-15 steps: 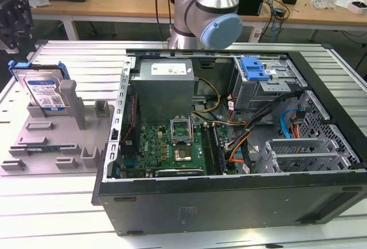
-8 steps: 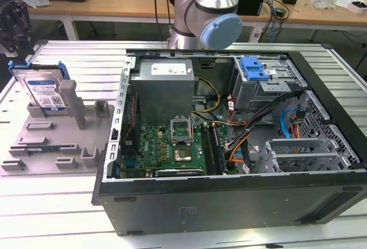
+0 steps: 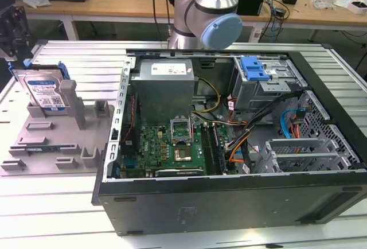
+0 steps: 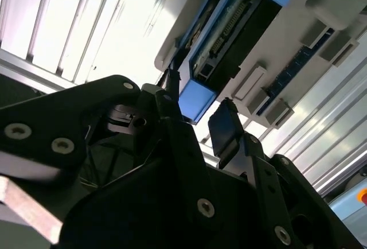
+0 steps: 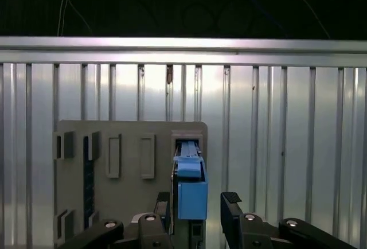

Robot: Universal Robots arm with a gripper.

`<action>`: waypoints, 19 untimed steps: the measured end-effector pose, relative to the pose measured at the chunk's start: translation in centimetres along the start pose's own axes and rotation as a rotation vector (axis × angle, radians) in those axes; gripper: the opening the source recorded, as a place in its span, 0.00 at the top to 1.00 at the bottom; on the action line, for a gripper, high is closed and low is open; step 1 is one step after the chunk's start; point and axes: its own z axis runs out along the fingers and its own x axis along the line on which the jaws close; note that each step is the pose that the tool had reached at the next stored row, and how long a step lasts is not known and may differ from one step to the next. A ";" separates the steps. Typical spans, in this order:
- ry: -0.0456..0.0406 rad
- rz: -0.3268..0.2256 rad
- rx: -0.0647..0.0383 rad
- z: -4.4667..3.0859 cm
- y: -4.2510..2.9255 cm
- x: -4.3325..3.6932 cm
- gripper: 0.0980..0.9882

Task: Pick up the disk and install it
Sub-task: 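Pick up the disk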

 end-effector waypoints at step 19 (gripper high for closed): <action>0.0000 0.000 -0.001 1.19 -0.14 0.33 0.57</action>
